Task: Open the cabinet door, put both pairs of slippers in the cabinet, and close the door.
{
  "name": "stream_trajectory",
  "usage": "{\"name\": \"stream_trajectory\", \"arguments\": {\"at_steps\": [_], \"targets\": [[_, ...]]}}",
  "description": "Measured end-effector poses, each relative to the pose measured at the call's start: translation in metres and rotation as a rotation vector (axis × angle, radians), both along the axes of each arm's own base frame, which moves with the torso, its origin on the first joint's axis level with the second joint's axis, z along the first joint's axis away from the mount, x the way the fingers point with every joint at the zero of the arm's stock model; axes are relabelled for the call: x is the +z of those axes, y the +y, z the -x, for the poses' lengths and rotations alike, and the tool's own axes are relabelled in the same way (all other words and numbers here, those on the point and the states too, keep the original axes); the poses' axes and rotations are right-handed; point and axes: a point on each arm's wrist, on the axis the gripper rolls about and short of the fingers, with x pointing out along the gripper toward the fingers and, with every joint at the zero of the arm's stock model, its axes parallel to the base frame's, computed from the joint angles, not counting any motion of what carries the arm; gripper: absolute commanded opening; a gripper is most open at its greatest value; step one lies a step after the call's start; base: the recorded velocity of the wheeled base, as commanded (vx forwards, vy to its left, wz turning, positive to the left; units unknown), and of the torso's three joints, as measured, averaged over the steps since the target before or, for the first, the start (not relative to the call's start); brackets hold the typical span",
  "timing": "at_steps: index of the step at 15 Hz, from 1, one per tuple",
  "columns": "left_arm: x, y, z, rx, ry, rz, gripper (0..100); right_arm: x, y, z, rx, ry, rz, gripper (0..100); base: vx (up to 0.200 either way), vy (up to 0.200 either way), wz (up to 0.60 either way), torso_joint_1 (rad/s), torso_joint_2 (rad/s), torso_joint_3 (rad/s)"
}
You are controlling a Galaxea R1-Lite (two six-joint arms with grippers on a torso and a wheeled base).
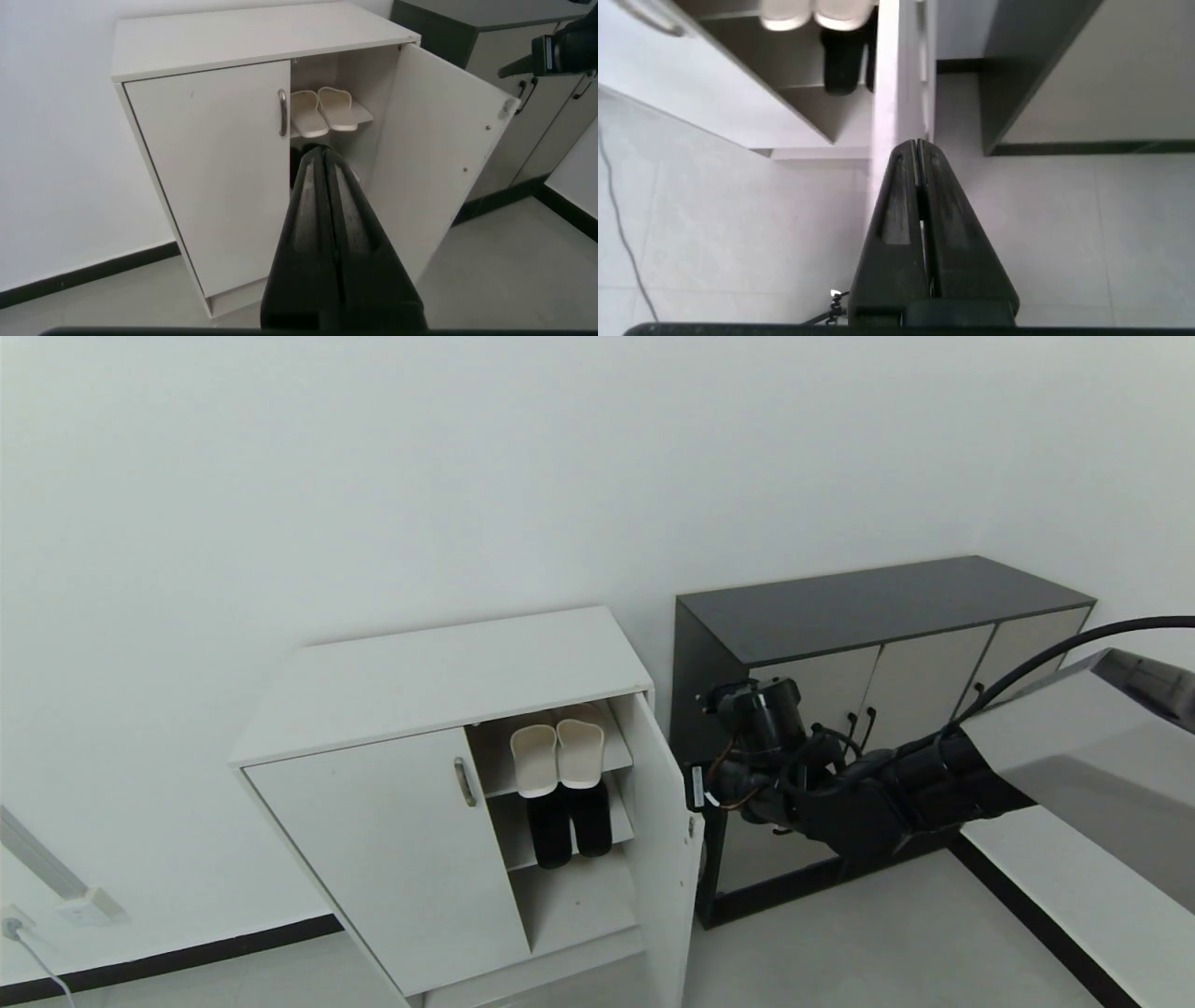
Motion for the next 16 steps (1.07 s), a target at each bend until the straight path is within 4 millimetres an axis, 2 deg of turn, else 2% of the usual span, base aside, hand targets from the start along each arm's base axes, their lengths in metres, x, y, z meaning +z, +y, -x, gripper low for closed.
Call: {"name": "stream_trajectory", "arguments": {"at_steps": [5, 11, 16], "targets": [[0.0, 0.0, 0.0, 0.0, 0.0, 0.0, 0, 0.004, -0.002, 0.013, 0.048, -0.042, 0.002, 0, 0.0, 0.0, 0.0, 0.0, 0.0, 0.0], [0.0, 0.0, 0.0, -0.001, 0.0, 0.0, 0, 0.002, -0.006, 0.018, 0.061, -0.046, 0.009, 0, 0.0, 0.0, 0.0, 0.0, 0.0, 0.0], [0.0, 0.0, 0.0, 0.0, 0.0, 0.0, 0, 0.001, -0.007, 0.02, 0.079, -0.057, 0.009, 0, 0.0, 0.0, 0.6, 0.004, 0.0, 0.0]]}}
